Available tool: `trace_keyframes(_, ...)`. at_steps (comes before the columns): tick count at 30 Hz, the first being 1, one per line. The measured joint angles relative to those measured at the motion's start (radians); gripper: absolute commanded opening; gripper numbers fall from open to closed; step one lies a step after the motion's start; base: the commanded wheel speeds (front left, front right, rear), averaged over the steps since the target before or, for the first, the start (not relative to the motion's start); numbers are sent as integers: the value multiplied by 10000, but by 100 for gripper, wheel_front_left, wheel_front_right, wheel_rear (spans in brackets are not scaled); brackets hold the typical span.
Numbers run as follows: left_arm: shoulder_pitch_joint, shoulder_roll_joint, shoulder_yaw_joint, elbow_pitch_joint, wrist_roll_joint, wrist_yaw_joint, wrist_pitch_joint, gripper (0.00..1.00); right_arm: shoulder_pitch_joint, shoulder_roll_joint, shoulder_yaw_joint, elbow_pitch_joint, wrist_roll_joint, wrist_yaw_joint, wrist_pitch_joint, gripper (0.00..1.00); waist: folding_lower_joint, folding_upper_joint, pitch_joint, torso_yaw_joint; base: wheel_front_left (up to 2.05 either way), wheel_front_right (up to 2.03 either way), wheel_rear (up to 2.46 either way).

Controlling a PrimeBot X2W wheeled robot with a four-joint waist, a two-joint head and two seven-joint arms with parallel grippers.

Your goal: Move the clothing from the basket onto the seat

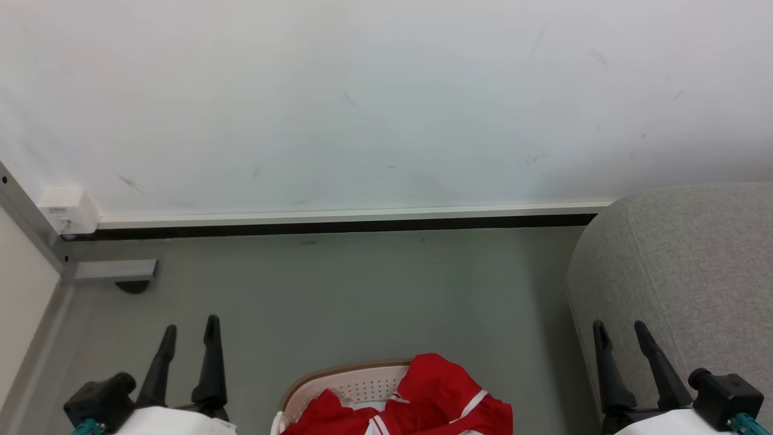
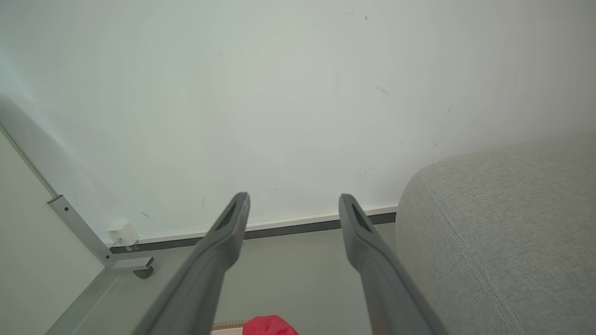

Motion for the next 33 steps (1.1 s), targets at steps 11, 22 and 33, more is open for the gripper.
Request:
trace_keyframes(11, 10, 31, -67, 71, 892, 12, -278, 100, -4, -12, 92, 46, -650, 0, -242, 100, 0, 0, 5, -51, 0, 0, 0)
trace_keyframes(22, -7, 50, -54, 128, 1802, -21, -479, 100, -34, -17, 234, 19, -1313, 0, -453, 100, 0, 0, 34, -62, 0, 0, 0)
trace_keyframes(33, -40, 54, -44, 59, 2514, -42, -673, 100, -34, -27, 230, -75, -1964, 0, -648, 100, -1, 0, 35, -61, 0, 0, 0)
